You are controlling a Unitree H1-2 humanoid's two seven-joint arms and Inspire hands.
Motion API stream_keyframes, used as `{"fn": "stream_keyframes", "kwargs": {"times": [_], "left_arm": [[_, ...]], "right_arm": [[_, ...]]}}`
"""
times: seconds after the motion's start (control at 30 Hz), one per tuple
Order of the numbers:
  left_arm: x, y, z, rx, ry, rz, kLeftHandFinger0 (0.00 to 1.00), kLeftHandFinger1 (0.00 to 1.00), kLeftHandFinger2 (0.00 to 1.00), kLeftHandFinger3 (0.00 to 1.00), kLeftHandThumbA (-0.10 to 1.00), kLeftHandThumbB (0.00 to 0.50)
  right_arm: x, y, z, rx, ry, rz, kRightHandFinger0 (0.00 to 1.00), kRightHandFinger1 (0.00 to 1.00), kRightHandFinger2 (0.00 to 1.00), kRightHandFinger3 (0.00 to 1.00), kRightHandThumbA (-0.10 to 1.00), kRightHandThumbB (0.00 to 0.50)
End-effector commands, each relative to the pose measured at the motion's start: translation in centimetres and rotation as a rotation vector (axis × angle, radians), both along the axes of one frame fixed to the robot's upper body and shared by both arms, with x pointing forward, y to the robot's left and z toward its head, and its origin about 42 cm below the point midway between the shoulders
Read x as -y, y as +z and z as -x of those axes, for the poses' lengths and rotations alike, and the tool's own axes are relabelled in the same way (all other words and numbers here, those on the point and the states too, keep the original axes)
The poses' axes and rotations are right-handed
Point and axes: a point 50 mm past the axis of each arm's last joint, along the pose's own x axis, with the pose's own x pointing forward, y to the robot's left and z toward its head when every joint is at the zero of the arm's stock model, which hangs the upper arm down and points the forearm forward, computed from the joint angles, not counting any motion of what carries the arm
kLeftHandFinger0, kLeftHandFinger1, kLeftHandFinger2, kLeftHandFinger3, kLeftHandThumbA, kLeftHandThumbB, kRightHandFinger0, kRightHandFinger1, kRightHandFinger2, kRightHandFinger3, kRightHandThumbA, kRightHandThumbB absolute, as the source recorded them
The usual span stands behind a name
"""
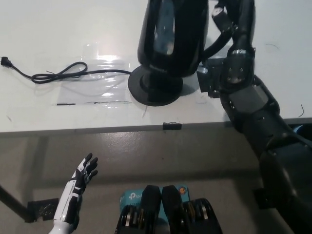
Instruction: Use the right hand to grab the handle of the kettle from the base and place it on the right side
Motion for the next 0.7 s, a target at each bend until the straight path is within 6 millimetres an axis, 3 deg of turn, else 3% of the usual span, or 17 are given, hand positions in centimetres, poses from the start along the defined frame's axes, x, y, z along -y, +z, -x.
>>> {"fn": "stream_keyframes", "kwargs": {"times": [0.0, 0.2, 0.27, 0.37, 0.67], "left_arm": [[-0.6, 0.7, -0.1, 0.044, -0.015, 0.0, 1.0, 1.0, 1.0, 1.0, 1.0, 0.5], [-1.3, 0.8, 0.4, 0.052, 0.017, 0.0, 1.0, 1.0, 1.0, 1.0, 1.0, 0.5], [-1.4, 0.8, 0.4, 0.056, 0.019, 0.001, 1.0, 1.0, 1.0, 1.0, 1.0, 0.5], [-1.3, 0.7, 0.4, 0.053, 0.02, 0.009, 1.0, 1.0, 1.0, 1.0, 1.0, 0.5], [-1.2, 0.8, 0.2, 0.047, 0.001, 0.002, 1.0, 1.0, 1.0, 1.0, 1.0, 0.5]], "right_arm": [[0.5, 11.3, -0.4, 0.336, -0.027, -0.073, 0.0, 0.04, 0.5, 0.65, -0.1, 0.047], [2.7, 11.8, -0.9, 0.333, -0.053, -0.036, 0.0, 0.07, 0.51, 0.65, -0.1, 0.038], [3.0, 11.8, -0.9, 0.328, -0.055, -0.042, 0.0, 0.01, 0.45, 0.6, -0.1, 0.042], [4.9, 11.1, -1.0, 0.321, -0.1, 0.001, 0.0, 0.0, 0.37, 0.52, -0.1, 0.048], [8.9, 9.3, -0.9, 0.304, -0.152, 0.078, 0.0, 0.0, 0.46, 0.56, -0.1, 0.044]]}}
